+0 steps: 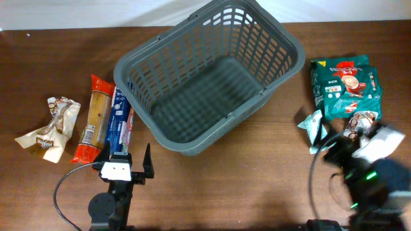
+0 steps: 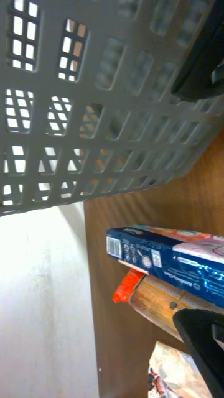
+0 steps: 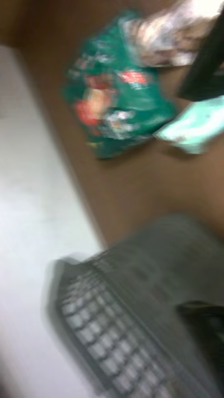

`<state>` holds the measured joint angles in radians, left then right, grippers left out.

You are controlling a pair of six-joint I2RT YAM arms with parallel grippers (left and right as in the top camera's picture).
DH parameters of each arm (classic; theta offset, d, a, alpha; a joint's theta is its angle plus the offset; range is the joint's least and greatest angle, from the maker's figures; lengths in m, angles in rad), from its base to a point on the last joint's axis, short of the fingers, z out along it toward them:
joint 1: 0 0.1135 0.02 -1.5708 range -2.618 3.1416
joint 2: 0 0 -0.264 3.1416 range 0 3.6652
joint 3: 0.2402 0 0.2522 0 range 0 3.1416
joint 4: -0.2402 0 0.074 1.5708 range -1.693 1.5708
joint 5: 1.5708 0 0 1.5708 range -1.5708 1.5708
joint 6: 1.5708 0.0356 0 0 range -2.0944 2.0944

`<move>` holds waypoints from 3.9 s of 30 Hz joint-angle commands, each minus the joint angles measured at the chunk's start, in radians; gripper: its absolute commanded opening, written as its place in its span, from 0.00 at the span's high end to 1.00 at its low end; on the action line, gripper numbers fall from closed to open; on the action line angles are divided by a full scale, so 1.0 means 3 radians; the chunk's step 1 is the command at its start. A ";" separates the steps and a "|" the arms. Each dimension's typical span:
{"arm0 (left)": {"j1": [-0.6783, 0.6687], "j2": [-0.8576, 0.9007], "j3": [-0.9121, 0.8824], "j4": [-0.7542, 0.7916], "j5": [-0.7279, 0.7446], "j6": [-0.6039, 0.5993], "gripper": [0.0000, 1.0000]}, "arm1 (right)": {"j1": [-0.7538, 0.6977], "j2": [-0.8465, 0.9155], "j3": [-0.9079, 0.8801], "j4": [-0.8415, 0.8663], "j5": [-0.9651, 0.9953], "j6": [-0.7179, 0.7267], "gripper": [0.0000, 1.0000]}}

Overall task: Pack container
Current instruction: 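Reach the right gripper to the grey basket's right rim, then grip the basket rim with the right gripper and pull it toward center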

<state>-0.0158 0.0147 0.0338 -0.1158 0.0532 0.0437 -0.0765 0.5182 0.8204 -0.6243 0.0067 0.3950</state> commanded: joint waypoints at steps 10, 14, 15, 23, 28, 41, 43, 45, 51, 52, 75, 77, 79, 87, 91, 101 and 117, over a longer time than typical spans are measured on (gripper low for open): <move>-0.0010 -0.0029 -0.0022 0.0010 0.0037 -0.0020 0.01 | -0.0074 0.2918 0.4281 -0.1948 -0.1424 -0.1057 0.01; -0.0010 -0.0028 -0.0022 0.0010 0.0037 -0.0020 0.01 | -0.0074 0.3877 0.5339 -0.2337 -0.1602 -0.1132 0.01; -0.0010 -0.0028 -0.0022 0.0010 0.0037 -0.0020 0.01 | -0.0072 0.4092 0.5543 -0.2406 -0.1634 -0.1132 0.01; -0.0010 -0.0028 -0.0022 0.0010 0.0037 -0.0020 0.01 | -0.0051 0.5182 0.5924 -0.2780 -0.1397 -0.1507 0.01; -0.0010 -0.0028 -0.0022 0.0010 0.0037 -0.0020 0.01 | 0.0050 0.5474 0.5923 -0.3010 -0.1235 -0.1883 0.05; -0.0010 -0.0028 -0.0022 0.0010 0.0037 -0.0020 0.01 | 0.0217 0.5557 0.5908 -0.3136 -0.0855 -0.2001 0.26; -0.0010 -0.0028 -0.0022 0.0010 0.0037 -0.0020 0.01 | 0.0217 0.5557 0.5908 -0.3136 -0.0855 -0.2000 0.36; -0.0010 -0.0028 -0.0022 0.0010 0.0037 -0.0020 0.01 | 0.0217 0.5557 0.5908 -0.3146 -0.0853 -0.2000 0.39; -0.0010 -0.0028 -0.0022 0.0010 0.0037 -0.0020 0.01 | 0.0258 0.5587 0.5880 -0.3103 -0.0852 -0.2001 0.34; -0.0010 -0.0028 -0.0022 0.0010 0.0037 -0.0020 0.01 | 0.0277 0.5598 0.5880 -0.3082 -0.0853 -0.2001 0.34; -0.0010 -0.0028 -0.0022 0.0010 0.0037 -0.0020 0.01 | 0.0448 0.5744 0.5880 -0.3098 -0.0557 -0.1611 0.96; -0.0010 -0.0028 -0.0022 0.0010 0.0037 -0.0020 0.01 | 0.0448 0.5744 0.5880 -0.3137 -0.0554 -0.1461 0.96; -0.0010 -0.0028 -0.0022 0.0010 0.0037 -0.0020 0.01 | 0.0448 0.5744 0.5880 -0.3174 -0.0554 -0.1314 0.96; -0.0010 -0.0028 -0.0022 0.0010 0.0037 -0.0020 0.01 | 0.0448 0.5744 0.5880 -0.3258 -0.0495 -0.0586 0.96; -0.0010 -0.0028 -0.0022 0.0010 0.0037 -0.0020 0.01 | 0.0448 0.5744 0.5880 -0.3356 -0.0492 -0.0561 0.96; -0.0010 -0.0028 -0.0022 0.0010 0.0037 -0.0020 0.01 | 0.0448 0.5737 0.5880 -0.3582 -0.0498 -0.0491 0.96; -0.0010 -0.0028 -0.0022 0.0010 0.0037 -0.0020 0.01 | 0.0451 0.5693 0.5880 -0.3568 -0.0406 0.0111 0.96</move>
<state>-0.0158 0.0128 0.0334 -0.1135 0.0536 0.0433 0.0696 2.2303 2.5919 -1.6787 -0.2554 0.3122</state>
